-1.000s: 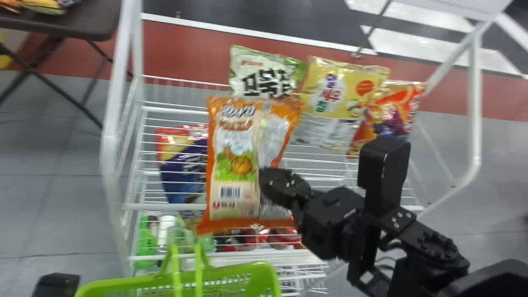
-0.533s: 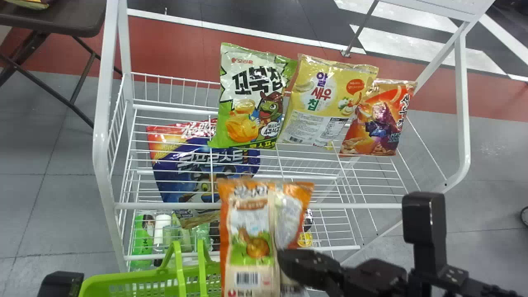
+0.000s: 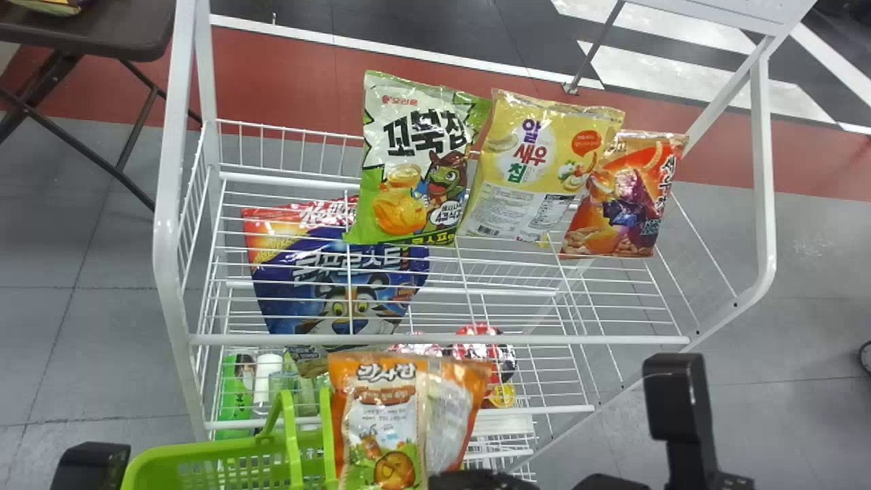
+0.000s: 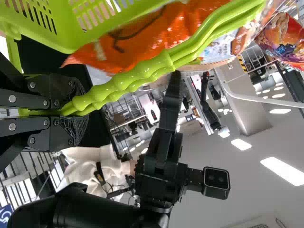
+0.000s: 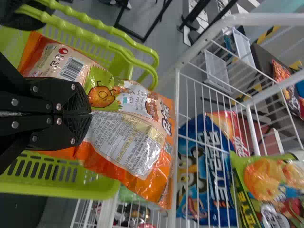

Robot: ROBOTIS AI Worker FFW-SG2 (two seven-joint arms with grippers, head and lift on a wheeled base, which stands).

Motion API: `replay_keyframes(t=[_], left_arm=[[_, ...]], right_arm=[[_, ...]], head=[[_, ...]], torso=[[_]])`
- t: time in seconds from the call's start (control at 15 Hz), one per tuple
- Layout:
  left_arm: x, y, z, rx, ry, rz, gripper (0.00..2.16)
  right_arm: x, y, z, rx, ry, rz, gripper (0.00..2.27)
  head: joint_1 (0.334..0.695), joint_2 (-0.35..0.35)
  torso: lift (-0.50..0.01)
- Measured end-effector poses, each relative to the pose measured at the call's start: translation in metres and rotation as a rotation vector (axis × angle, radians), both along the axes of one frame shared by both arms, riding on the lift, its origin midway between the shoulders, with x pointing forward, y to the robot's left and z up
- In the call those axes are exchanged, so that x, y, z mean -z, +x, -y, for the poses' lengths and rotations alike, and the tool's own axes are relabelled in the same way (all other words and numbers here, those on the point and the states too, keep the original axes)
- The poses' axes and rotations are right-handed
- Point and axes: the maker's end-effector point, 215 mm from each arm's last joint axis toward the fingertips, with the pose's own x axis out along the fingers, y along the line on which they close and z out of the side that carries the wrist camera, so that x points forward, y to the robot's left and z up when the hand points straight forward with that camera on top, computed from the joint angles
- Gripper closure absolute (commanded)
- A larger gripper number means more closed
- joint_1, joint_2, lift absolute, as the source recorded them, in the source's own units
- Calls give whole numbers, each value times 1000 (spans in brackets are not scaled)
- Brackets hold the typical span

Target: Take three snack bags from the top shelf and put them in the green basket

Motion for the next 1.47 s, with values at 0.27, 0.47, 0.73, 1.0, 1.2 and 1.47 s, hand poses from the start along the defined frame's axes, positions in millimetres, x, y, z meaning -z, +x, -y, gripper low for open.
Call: replay_keyframes(t=[0.27,0.47,0.73,1.0,1.2,1.47], left_arm=[[-3,2,-1,-2,-13,9,1166],[-5,3,-1,-6,-19,21,1166],[-6,6,1,-9,-28,33,1166],[-8,6,5,-4,-35,36,1166],[-7,6,3,-6,-32,36,1166],[-8,4,5,-1,-34,33,1166]], right_arm=[[33,-23,-20,-83,-84,-70,2071],[79,-47,-20,-143,-228,-146,1180],[84,-68,-36,-239,-160,-193,2],[69,-40,-23,-173,-142,-141,53],[76,-39,-6,-98,-163,-157,56],[21,68,17,41,-147,235,56]], head=[[695,-350],[695,-350],[695,-350],[695,-350],[695,-350],[695,-350]], torso=[[-40],[-40],[-40],[-40],[-40],[-40]])
